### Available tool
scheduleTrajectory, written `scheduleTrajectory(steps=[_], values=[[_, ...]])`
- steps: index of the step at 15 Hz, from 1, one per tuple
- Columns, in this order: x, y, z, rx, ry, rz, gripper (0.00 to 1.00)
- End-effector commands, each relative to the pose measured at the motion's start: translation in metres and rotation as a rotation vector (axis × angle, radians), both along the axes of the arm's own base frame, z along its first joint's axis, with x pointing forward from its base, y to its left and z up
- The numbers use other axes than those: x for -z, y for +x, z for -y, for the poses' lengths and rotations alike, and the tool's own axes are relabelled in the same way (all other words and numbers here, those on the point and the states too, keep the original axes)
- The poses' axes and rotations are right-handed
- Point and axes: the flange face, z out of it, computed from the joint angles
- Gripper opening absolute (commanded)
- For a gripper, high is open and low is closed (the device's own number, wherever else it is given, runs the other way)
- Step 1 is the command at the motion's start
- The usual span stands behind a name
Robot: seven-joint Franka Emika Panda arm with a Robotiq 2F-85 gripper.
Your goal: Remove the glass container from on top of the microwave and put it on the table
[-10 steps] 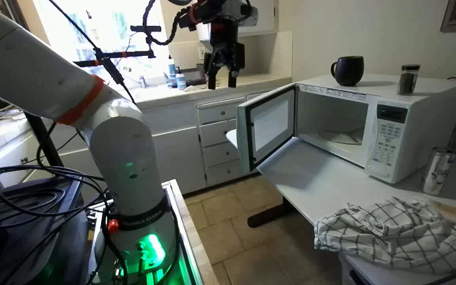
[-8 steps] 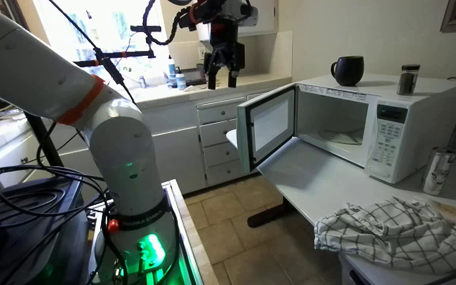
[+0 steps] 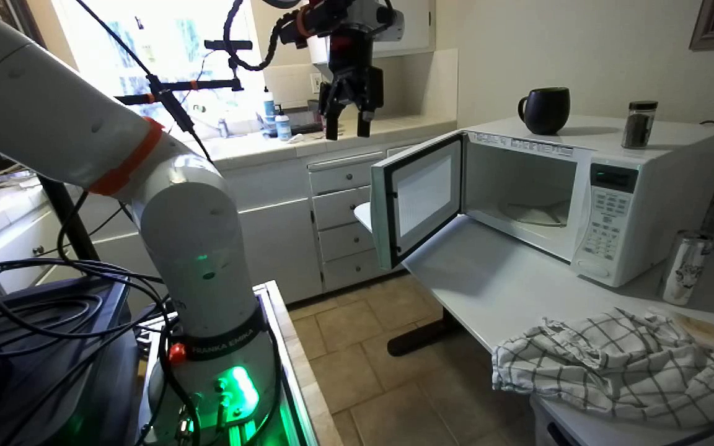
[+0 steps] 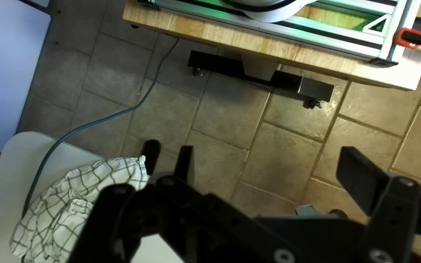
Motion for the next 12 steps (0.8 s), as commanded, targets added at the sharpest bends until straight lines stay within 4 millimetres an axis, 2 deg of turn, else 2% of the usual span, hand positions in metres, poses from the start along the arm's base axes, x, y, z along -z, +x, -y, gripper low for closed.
scheduleTrajectory(steps=[1, 4, 5, 9, 11, 12], values=[[0.000, 0.000, 0.000, 0.000, 0.000, -0.001, 1.00], [0.000, 0.000, 0.000, 0.000, 0.000, -0.001, 1.00], [-0.001, -0.001, 0.007, 0.021, 0.011, 0.017, 1.00], [-0.031, -0.001, 0.079, 0.070, -0.003, 0.165, 1.00], [-0.046, 0.006, 0.122, 0.074, 0.007, 0.256, 1.00], [-0.062, 0.014, 0.151, 0.079, 0.028, 0.323, 1.00]])
